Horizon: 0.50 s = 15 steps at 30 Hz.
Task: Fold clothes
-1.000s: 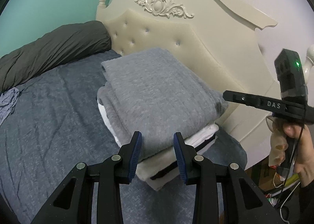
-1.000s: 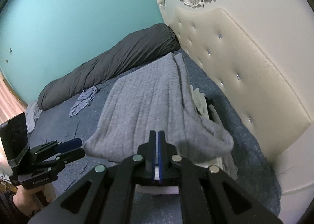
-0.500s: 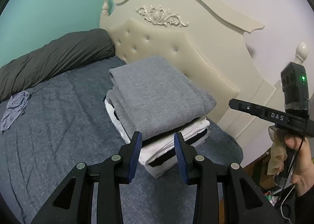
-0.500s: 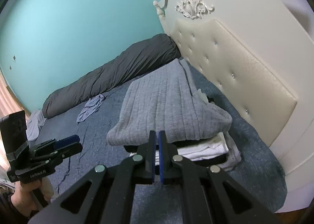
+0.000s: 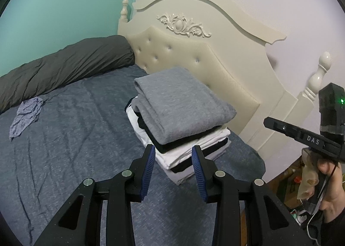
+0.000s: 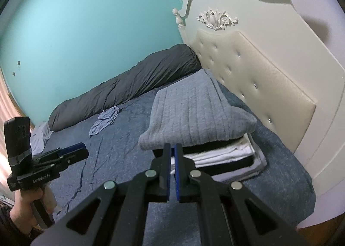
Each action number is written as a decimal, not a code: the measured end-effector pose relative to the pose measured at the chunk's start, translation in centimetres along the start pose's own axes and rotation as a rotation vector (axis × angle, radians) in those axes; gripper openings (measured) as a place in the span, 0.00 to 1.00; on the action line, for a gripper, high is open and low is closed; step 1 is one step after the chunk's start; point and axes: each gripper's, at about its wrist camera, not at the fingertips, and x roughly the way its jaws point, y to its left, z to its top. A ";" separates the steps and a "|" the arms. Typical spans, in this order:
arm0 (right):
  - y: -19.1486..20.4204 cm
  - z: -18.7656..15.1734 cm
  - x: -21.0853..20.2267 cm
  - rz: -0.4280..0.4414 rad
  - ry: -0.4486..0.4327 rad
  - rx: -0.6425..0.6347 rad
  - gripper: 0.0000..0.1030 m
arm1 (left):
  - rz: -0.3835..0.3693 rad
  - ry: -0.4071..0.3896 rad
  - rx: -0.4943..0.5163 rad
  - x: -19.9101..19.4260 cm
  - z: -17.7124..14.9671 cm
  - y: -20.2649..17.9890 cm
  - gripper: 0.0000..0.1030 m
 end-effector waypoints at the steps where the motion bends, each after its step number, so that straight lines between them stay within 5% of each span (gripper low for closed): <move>1: 0.3 -0.3 -0.3 -0.002 -0.005 0.001 0.02 | -0.001 0.000 -0.001 -0.3 -0.2 0.1 0.38; 9: 3.0 -2.4 -3.3 -0.045 -0.042 0.004 0.05 | -0.019 -0.016 0.009 -2.8 -1.3 0.0 0.40; 15: 4.6 -3.8 -5.4 -0.066 -0.064 0.011 0.20 | -0.022 -0.032 0.039 -4.7 -2.3 -1.0 0.45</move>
